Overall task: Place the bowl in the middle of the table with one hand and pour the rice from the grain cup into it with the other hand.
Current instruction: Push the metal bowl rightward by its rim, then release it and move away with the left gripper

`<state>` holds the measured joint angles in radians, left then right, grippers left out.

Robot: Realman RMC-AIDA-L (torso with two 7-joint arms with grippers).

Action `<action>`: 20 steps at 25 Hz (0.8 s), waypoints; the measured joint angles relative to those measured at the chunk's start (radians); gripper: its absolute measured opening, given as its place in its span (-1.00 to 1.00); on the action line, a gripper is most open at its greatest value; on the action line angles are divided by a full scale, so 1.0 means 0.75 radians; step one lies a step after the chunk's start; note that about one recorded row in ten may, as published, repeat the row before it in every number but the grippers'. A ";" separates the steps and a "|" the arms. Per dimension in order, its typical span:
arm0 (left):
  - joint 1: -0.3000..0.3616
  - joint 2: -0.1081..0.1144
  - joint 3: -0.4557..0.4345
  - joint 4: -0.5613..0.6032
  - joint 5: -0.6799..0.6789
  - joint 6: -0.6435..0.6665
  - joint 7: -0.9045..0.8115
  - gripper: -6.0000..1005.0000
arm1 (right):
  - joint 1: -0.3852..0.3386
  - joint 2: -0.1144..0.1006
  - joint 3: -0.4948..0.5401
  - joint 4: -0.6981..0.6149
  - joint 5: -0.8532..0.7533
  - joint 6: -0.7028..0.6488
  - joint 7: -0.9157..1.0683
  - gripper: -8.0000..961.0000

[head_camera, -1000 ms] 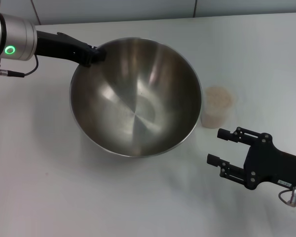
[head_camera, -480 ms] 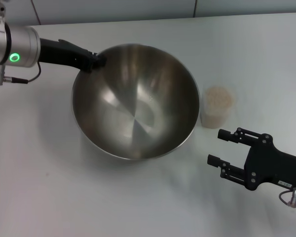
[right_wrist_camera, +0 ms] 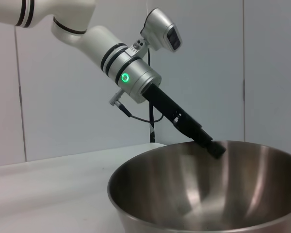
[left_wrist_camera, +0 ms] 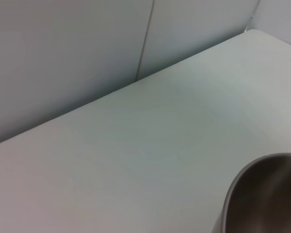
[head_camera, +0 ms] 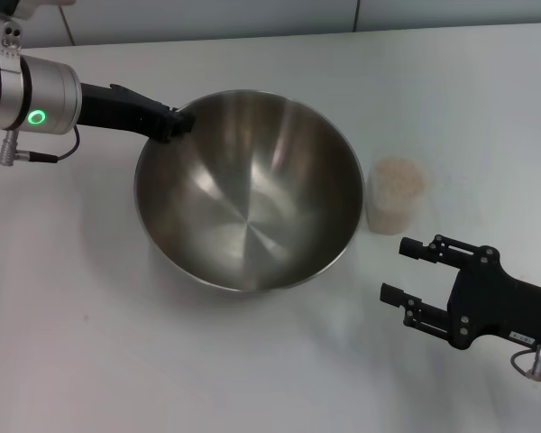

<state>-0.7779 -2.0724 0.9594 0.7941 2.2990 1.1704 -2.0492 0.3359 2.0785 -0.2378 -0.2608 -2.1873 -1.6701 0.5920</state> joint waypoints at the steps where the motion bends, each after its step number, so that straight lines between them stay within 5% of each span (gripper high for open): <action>1: 0.000 0.000 0.000 0.000 0.000 0.000 0.000 -0.91 | 0.000 0.000 0.000 0.000 0.000 0.000 0.000 0.30; 17: -0.001 0.000 0.014 -0.036 -0.017 -0.055 -0.006 -0.79 | 0.006 0.000 0.000 0.000 0.000 0.001 0.000 0.30; 20: 0.000 0.000 0.025 -0.037 -0.017 -0.063 -0.006 -0.60 | 0.009 0.000 0.000 0.000 0.000 0.004 0.000 0.30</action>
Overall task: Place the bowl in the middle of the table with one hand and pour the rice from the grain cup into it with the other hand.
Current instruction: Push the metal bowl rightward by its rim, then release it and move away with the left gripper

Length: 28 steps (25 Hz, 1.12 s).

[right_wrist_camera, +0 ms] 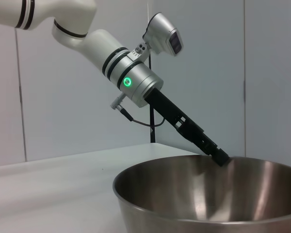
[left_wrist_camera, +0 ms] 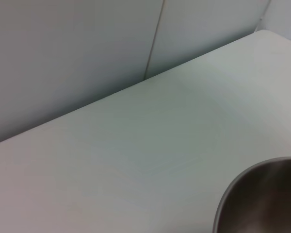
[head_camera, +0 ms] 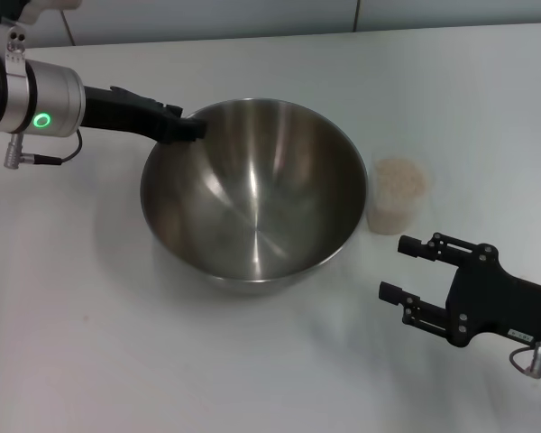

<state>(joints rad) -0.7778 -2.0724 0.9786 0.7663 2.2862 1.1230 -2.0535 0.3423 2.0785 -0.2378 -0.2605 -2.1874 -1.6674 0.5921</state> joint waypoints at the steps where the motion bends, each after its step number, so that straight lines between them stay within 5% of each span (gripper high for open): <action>1: 0.001 0.000 0.000 0.001 0.000 -0.001 0.000 -0.54 | 0.000 0.000 0.000 0.000 0.000 0.000 0.000 0.30; 12: 0.003 0.000 0.000 0.009 -0.001 -0.007 0.000 0.56 | 0.002 0.000 0.000 0.002 0.000 0.005 0.000 0.30; 24: 0.037 0.002 0.003 0.047 -0.127 0.037 0.013 0.73 | 0.003 0.000 0.000 0.002 0.000 0.006 0.000 0.30; 28: 0.202 0.010 -0.002 0.159 -0.485 0.190 0.187 0.73 | 0.002 0.000 0.002 0.002 0.000 0.006 0.000 0.30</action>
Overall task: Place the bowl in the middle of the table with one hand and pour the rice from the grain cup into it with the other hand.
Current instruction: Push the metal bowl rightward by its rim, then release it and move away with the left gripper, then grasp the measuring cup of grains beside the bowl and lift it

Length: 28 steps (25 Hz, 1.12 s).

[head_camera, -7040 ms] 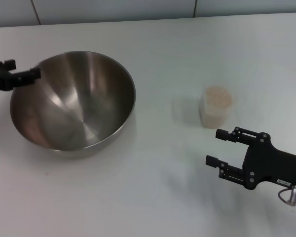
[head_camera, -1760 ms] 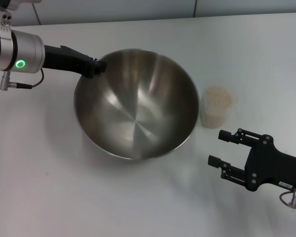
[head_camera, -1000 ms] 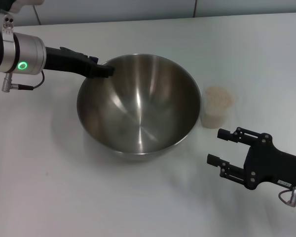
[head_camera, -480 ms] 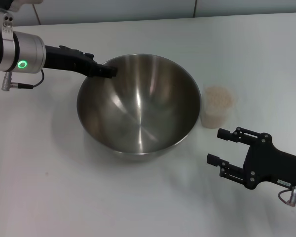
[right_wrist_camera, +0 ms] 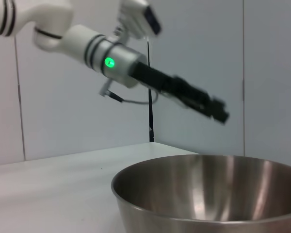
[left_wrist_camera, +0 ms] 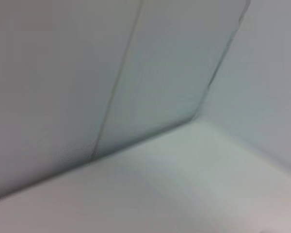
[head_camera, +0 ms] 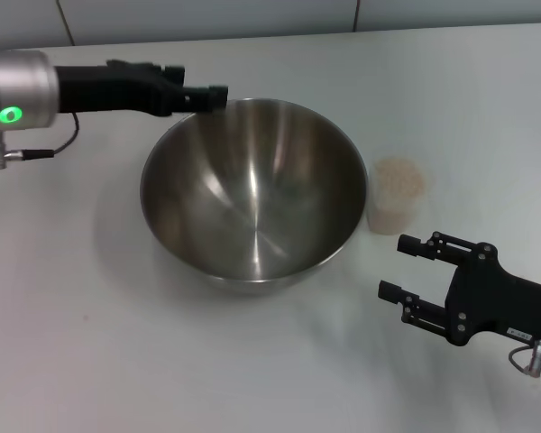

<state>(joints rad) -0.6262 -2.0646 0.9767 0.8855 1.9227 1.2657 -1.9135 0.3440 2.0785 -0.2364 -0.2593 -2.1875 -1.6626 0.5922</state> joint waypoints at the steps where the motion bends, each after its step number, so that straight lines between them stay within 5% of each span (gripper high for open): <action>1: 0.042 0.002 -0.002 0.009 -0.088 0.037 0.058 0.73 | -0.001 0.000 0.000 0.000 0.000 0.000 0.000 0.30; 8: 0.335 0.006 -0.060 -0.018 -0.517 0.251 0.433 0.73 | 0.000 -0.002 0.000 -0.001 0.000 0.000 0.000 0.30; 15: 0.543 0.009 -0.251 -0.339 -0.659 0.620 1.011 0.73 | 0.003 -0.002 0.001 -0.003 0.000 0.000 0.006 0.30; 22: 0.618 0.023 -0.298 -0.671 -0.617 0.763 1.469 0.73 | 0.002 -0.002 0.002 -0.005 0.000 0.003 0.011 0.30; 28: 0.631 0.017 -0.296 -0.718 -0.596 0.788 1.531 0.73 | 0.000 -0.002 0.002 -0.003 0.001 0.004 0.012 0.30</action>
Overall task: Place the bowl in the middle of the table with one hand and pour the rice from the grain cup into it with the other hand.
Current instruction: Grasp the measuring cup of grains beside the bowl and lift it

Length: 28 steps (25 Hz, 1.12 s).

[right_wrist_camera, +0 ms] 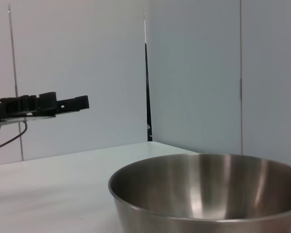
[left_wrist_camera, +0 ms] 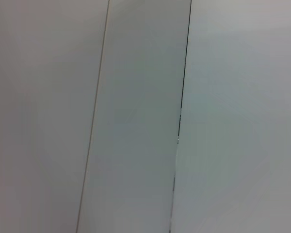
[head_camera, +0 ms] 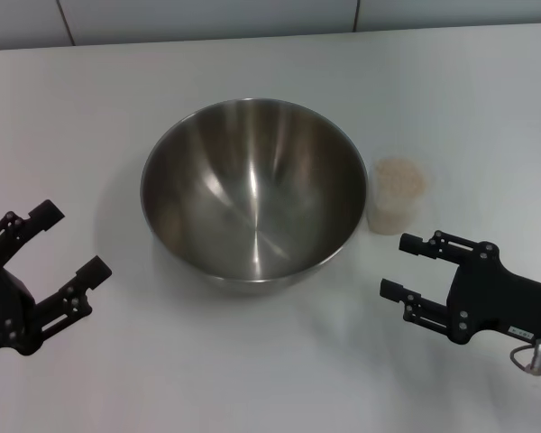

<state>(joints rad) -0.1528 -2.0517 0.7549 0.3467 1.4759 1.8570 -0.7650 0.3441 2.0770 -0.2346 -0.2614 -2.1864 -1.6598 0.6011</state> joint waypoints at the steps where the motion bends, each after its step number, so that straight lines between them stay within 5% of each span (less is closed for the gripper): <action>1: 0.000 0.001 0.001 -0.002 0.001 0.004 0.002 0.73 | -0.001 0.000 0.000 0.001 0.000 0.000 0.000 0.30; 12: 0.005 -0.008 0.016 -0.131 0.138 -0.171 0.327 0.73 | -0.013 0.002 0.002 0.003 0.003 0.011 -0.004 0.30; 28: -0.008 -0.008 0.016 -0.144 0.141 -0.261 0.328 0.73 | -0.017 0.002 0.002 0.013 0.014 0.015 -0.009 0.30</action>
<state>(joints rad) -0.1591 -2.0580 0.7669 0.2389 1.5816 1.6610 -0.5192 0.3313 2.0786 -0.2332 -0.2519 -2.1762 -1.6488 0.5941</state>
